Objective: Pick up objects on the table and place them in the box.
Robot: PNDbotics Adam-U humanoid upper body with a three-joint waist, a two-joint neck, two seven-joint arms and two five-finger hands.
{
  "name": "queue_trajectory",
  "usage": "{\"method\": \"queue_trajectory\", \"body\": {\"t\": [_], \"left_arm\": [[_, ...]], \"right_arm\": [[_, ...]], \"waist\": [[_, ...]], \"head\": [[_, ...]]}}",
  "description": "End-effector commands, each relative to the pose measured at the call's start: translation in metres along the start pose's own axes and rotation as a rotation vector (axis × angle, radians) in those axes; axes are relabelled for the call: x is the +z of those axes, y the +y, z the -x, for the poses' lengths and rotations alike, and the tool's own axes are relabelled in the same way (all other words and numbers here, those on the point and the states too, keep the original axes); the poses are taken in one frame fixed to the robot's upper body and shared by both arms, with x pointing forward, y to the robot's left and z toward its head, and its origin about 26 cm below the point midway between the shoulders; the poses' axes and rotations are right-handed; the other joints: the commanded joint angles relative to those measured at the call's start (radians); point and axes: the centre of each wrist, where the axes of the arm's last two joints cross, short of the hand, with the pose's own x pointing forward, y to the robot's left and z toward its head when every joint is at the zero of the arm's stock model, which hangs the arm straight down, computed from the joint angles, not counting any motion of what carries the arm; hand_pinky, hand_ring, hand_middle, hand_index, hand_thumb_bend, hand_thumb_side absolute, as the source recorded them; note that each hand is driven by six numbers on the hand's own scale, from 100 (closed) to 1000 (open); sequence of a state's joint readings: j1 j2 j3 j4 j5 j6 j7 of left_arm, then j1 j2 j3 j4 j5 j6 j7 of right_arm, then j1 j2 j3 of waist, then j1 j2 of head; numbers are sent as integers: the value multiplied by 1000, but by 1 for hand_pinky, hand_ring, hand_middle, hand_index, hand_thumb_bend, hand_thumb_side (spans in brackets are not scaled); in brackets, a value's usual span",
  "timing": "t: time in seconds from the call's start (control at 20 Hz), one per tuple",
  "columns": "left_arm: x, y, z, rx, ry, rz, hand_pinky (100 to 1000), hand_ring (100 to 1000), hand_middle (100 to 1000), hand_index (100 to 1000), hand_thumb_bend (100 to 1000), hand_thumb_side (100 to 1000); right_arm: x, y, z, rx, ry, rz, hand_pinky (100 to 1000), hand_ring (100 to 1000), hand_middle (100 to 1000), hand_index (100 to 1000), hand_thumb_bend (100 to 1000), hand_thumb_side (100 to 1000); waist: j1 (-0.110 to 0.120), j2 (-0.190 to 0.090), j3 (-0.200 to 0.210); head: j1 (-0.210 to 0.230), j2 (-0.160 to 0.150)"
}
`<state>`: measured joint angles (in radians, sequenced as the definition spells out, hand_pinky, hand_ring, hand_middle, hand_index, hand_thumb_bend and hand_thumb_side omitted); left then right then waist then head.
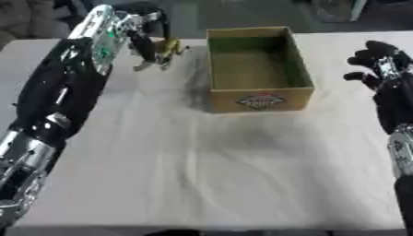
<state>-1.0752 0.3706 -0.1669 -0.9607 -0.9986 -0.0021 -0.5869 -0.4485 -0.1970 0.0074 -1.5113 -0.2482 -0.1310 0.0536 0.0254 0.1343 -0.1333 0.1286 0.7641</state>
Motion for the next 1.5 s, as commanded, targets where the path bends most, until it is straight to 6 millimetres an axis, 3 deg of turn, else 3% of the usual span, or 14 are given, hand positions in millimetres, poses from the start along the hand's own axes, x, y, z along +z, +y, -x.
{"method": "queue_trajectory", "body": {"t": [0.05, 0.45, 0.9, 1.25, 1.5], "left_arm": [[9, 32, -10, -49, -40, -75, 100, 100, 100, 187, 294, 100], [6, 44, -46, -73, -132, -116, 100, 100, 100, 179, 284, 100], [-6, 33, -87, -118, -212, -139, 100, 100, 100, 182, 292, 100], [-16, 12, -90, -103, -163, -203, 100, 100, 100, 186, 292, 100], [-23, -3, -83, -78, -89, -304, 100, 100, 100, 188, 258, 100]], "right_arm": [[-5, 0, -6, 7, -25, -17, 583, 723, 637, 762, 100, 487], [-6, 4, -6, 3, -23, -33, 583, 723, 636, 762, 100, 488], [-12, 13, -9, -7, -36, -71, 583, 724, 636, 763, 100, 493], [-16, 17, -12, -13, -49, -87, 582, 724, 635, 761, 100, 511], [-21, 19, -15, -12, -61, -99, 581, 724, 635, 761, 100, 512]], "waist": [[1, -20, -6], [9, -20, -31], [18, 0, -89], [24, 27, -128], [28, 52, -155]], "head": [[6, 6], [19, 6], [44, 6], [61, 3], [70, -19]]}}
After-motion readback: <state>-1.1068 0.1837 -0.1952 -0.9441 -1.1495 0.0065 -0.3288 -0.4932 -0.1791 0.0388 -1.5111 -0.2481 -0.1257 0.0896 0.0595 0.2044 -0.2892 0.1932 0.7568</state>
